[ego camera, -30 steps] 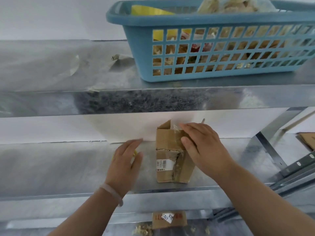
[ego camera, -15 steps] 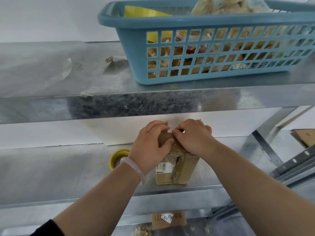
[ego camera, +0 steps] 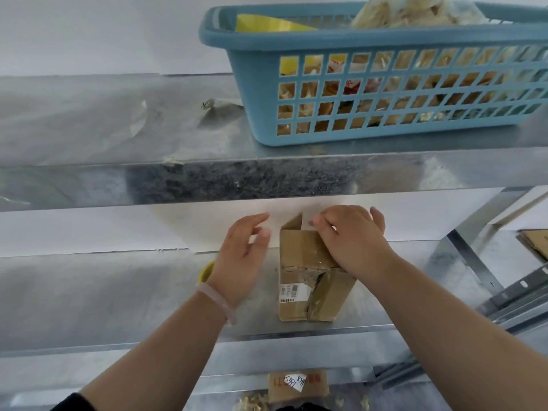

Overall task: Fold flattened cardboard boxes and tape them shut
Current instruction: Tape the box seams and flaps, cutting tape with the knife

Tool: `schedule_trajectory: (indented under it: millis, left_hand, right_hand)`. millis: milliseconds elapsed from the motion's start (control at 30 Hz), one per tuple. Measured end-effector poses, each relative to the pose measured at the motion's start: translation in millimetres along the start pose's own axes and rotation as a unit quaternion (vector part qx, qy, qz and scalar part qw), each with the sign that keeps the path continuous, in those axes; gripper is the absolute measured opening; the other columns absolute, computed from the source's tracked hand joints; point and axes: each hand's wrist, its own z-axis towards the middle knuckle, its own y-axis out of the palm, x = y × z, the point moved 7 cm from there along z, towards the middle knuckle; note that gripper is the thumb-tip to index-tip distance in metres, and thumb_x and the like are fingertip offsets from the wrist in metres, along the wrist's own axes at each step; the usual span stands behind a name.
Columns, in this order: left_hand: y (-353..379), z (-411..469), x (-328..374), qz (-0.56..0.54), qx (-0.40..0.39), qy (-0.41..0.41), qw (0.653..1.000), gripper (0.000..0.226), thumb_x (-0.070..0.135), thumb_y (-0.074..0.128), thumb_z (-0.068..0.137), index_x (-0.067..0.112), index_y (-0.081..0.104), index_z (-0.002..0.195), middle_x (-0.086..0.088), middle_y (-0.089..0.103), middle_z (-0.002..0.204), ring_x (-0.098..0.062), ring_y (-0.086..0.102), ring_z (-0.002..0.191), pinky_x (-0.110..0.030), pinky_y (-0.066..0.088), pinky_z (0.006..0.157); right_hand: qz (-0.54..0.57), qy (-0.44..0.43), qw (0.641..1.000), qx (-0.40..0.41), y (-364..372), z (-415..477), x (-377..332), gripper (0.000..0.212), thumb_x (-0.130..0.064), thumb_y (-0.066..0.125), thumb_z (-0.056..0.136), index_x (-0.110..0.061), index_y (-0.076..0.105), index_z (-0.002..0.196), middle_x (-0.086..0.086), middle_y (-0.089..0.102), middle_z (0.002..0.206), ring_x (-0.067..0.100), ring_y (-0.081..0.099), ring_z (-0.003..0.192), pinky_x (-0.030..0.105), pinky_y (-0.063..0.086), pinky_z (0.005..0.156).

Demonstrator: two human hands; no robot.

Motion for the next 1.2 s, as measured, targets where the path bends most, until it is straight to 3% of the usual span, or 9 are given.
schedule_trajectory:
  millis: [100, 200, 333, 433, 633, 767, 867, 1033, 1200]
  left_hand:
    - [-27.1, -18.4, -59.3, 0.148, -0.019, -0.07, 0.986, 0.025, 0.028, 0.051, 0.09, 0.022, 0.065, 0.111, 0.005, 0.062, 0.109, -0.005, 0.056, 0.104, -0.016, 0.038, 0.09]
    - [-38.6, -50.6, -115.1, 0.351, -0.125, -0.104, 0.922, 0.05, 0.044, 0.041, 0.07, 0.028, 0.068, 0.109, 0.003, 0.067, 0.108, -0.025, 0.06, 0.107, -0.035, 0.046, 0.091]
    - [-37.2, -68.0, -137.7, 0.45, -0.153, -0.013, 0.88, 0.043, 0.036, 0.083, 0.052, 0.034, 0.069, 0.093, 0.011, 0.067, 0.095, -0.021, 0.066, 0.095, -0.046, 0.052, 0.084]
    - [-38.5, -60.8, -128.2, 0.443, -0.113, 0.044, 0.888, 0.018, 0.041, 0.064, 0.064, 0.032, 0.068, 0.079, 0.011, 0.063, 0.081, -0.022, 0.063, 0.085, -0.038, 0.044, 0.087]
    - [-49.4, -58.1, -105.0, 0.354, -0.085, 0.03, 0.931, 0.03, 0.036, 0.043, 0.08, 0.024, 0.068, 0.093, 0.003, 0.068, 0.09, -0.027, 0.066, 0.08, -0.043, 0.052, 0.079]
    - [-63.8, -54.0, -38.4, 0.22, -0.025, 0.103, 0.97, 0.023, 0.036, 0.046, 0.087, 0.025, 0.058, 0.104, 0.005, 0.066, 0.098, -0.02, 0.059, 0.09, -0.034, 0.047, 0.08]
    - [-70.4, -53.3, 6.1, 0.208, 0.009, 0.191, 0.959, 0.018, 0.031, 0.049, 0.089, 0.024, 0.055, 0.104, 0.008, 0.061, 0.097, -0.013, 0.052, 0.091, -0.027, 0.04, 0.082]
    - [-73.2, -52.2, 20.3, 0.212, 0.009, 0.207, 0.955, 0.018, 0.027, 0.048, 0.091, 0.02, 0.057, 0.105, 0.006, 0.061, 0.101, -0.015, 0.053, 0.091, -0.027, 0.04, 0.083]
    - [-71.2, -49.1, 25.6, 0.188, -0.031, 0.19, 0.963, 0.02, 0.033, 0.047, 0.092, 0.022, 0.057, 0.106, 0.008, 0.059, 0.095, -0.014, 0.055, 0.087, -0.024, 0.042, 0.08]
  right_hand:
    - [0.027, -0.032, 0.996, 0.076, -12.2, -10.5, 5.2, 0.042, -0.043, 0.028, 0.102, -0.032, 0.066, 0.115, -0.012, 0.061, 0.126, 0.015, 0.049, 0.125, 0.045, 0.019, 0.117]
    - [0.073, -0.084, 0.979, 0.173, -22.9, -29.8, 4.9, 0.043, -0.042, 0.035, 0.096, -0.027, 0.067, 0.119, -0.007, 0.064, 0.125, 0.017, 0.053, 0.12, 0.037, 0.028, 0.109]
    - [0.086, -0.114, 0.97, 0.197, -23.1, -49.6, -5.1, 0.042, -0.039, 0.038, 0.093, -0.023, 0.068, 0.118, -0.004, 0.064, 0.123, 0.016, 0.052, 0.118, 0.035, 0.028, 0.108]
    - [0.055, -0.134, 0.972, 0.186, -16.8, -55.0, -17.6, 0.039, -0.038, 0.042, 0.093, -0.022, 0.068, 0.118, -0.003, 0.064, 0.123, 0.019, 0.052, 0.12, 0.048, 0.03, 0.113]
    - [0.042, -0.214, 0.957, 0.192, -9.4, -66.9, -52.0, 0.034, -0.033, 0.049, 0.093, -0.02, 0.071, 0.117, -0.005, 0.066, 0.12, 0.019, 0.053, 0.125, 0.054, 0.031, 0.112]
    - [0.035, -0.29, 0.942, 0.168, -2.0, -74.6, -90.0, 0.032, -0.034, 0.055, 0.092, -0.02, 0.073, 0.114, -0.006, 0.07, 0.114, 0.018, 0.057, 0.12, 0.047, 0.04, 0.107]
    - [0.035, -0.256, 0.962, 0.092, 8.8, -69.4, -104.3, 0.048, -0.045, 0.047, 0.09, -0.015, 0.068, 0.123, -0.001, 0.069, 0.119, 0.023, 0.059, 0.116, 0.042, 0.046, 0.102]
    - [0.181, -0.158, 0.97, 0.043, 0.9, -59.9, -95.8, 0.034, -0.034, 0.065, 0.092, -0.027, 0.065, 0.125, -0.014, 0.059, 0.103, -0.004, 0.053, 0.097, 0.0, 0.029, 0.085]
    - [0.157, -0.156, 0.975, 0.025, -6.8, -55.7, -92.8, 0.011, -0.031, 0.065, 0.093, -0.022, 0.071, 0.095, -0.013, 0.056, 0.084, 0.003, 0.048, 0.076, 0.005, 0.036, 0.071]
